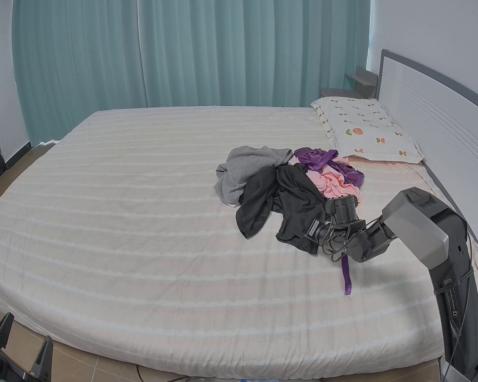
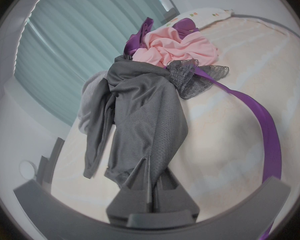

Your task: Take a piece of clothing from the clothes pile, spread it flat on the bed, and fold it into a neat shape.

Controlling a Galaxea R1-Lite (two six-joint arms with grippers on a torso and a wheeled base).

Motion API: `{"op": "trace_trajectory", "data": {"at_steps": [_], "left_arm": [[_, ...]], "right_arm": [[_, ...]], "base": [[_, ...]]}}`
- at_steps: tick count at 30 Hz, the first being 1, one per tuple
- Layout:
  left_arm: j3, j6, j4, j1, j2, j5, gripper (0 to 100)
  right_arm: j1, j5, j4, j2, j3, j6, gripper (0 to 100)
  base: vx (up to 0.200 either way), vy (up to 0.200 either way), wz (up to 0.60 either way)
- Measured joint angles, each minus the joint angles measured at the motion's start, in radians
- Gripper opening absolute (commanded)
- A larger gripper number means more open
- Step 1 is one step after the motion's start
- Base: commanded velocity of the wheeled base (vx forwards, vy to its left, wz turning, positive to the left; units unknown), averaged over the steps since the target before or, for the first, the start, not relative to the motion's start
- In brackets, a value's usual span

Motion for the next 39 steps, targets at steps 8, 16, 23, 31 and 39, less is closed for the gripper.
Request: {"op": "trace_trajectory", "data": {"at_steps": [8, 16, 23, 31, 39], "left_arm": [[0.000, 0.000, 0.000, 0.000, 0.000, 0.000, 100], [0.000, 0.001, 0.000, 0.000, 0.000, 0.000, 100], [0.000, 0.023, -0.001, 0.000, 0.000, -0.001, 100], [0.000, 0.051, -0.007, -0.001, 0.000, -0.004, 100], [-0.114, 0.006, -0.099, -0.004, 0.103, -0.019, 100]], "right_arm": [[-0.001, 0.080, -0.094, -0.121, 0.161, 0.084, 0], [0.009, 0.146, -0.348, -0.327, 0.503, 0.099, 0], [0.054, 0.171, -0.470, -0.600, 0.740, 0.100, 0], [0.141, 0.183, -0.501, -0.909, 0.834, 0.093, 0], [0.198, 0.189, -0.479, -1.096, 0.813, 0.088, 0]], "base": [[0.000, 0.000, 0.00], [0.000, 0.000, 0.00], [0.000, 0.000, 0.00], [0.000, 0.000, 0.00], [0.000, 0.000, 0.00]]}}
